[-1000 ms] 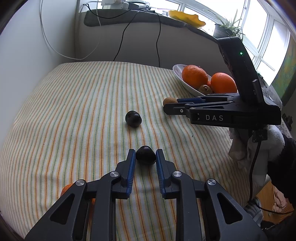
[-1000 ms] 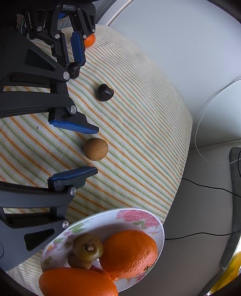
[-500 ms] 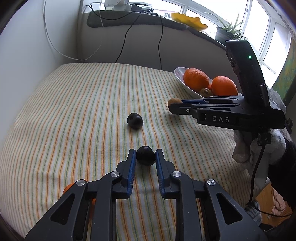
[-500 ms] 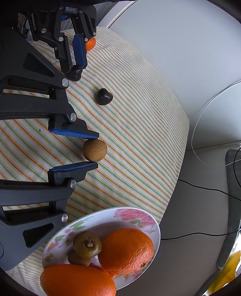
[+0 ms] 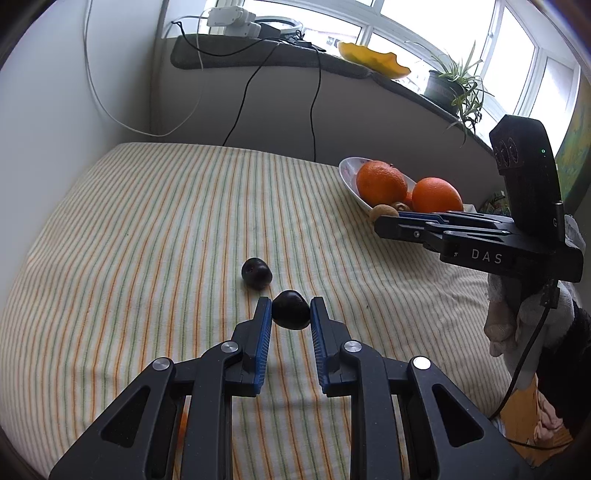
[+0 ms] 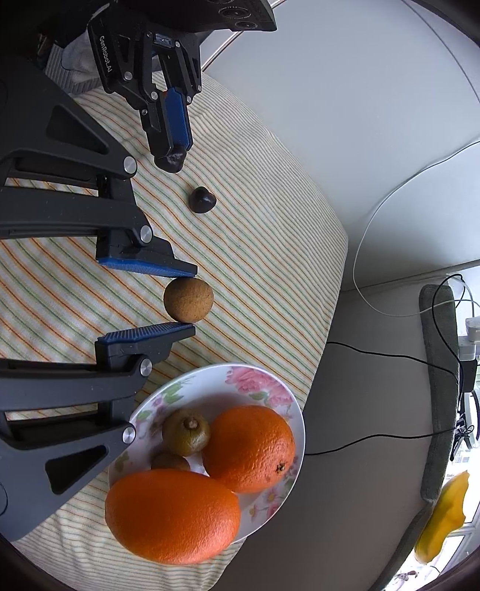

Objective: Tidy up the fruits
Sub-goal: 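Grasp the brown round fruit with the right gripper while the left gripper grasps the dark purple fruit, then carry the brown fruit with the right gripper while the left gripper carries the dark fruit to the plate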

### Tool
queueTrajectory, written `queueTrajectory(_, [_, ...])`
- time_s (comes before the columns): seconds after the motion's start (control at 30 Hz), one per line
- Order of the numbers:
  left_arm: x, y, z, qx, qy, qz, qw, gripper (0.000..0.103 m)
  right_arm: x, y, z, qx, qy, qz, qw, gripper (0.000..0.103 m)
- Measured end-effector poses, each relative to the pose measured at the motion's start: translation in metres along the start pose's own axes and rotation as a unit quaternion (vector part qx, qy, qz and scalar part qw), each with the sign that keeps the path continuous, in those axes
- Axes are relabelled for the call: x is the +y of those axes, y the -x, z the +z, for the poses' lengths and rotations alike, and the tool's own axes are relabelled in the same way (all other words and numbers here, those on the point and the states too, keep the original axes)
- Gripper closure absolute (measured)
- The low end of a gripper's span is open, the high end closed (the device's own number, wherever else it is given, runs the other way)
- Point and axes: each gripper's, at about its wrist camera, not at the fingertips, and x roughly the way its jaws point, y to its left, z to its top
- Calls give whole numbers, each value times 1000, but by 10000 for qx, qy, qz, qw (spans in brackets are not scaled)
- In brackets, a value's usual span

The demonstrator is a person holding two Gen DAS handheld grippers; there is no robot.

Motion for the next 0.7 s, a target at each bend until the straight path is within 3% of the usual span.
queueTrajectory(0.7, [-47, -29, 48, -214, -271, -390, 9986, 84, -65, 77, 7, -627, -403, -428, 9963, 77])
